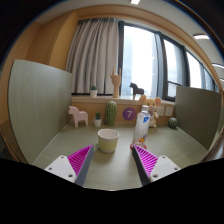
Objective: Pour water
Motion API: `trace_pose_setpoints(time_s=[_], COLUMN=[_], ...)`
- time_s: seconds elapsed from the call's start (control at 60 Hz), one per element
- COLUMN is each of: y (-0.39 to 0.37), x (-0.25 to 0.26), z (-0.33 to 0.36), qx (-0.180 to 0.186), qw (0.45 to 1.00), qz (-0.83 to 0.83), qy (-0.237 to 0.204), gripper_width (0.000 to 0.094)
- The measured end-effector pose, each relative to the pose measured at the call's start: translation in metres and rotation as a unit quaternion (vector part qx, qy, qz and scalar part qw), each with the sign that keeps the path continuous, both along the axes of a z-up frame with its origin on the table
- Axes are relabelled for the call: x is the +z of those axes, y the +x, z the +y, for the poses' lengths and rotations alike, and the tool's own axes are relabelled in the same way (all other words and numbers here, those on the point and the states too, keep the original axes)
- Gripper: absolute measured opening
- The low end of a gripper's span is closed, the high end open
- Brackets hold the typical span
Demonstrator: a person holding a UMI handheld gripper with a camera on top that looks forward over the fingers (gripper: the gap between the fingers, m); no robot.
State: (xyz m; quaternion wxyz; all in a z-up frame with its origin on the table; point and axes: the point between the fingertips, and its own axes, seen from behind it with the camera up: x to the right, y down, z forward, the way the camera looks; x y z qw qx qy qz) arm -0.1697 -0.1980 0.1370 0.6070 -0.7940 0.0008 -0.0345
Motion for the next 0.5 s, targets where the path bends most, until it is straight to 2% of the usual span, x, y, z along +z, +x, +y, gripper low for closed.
trace_pose_setpoints(time_s=[0.2, 0.5], y=[-0.017, -0.023], x=[0.029, 0.057], z=[-0.025, -0.052], qx=[0.016, 0.02], qw=[1.0, 0.999], qz=[0.0, 0.006], qy=[0.02, 0.049], gripper_width=[0.0786, 0.0784])
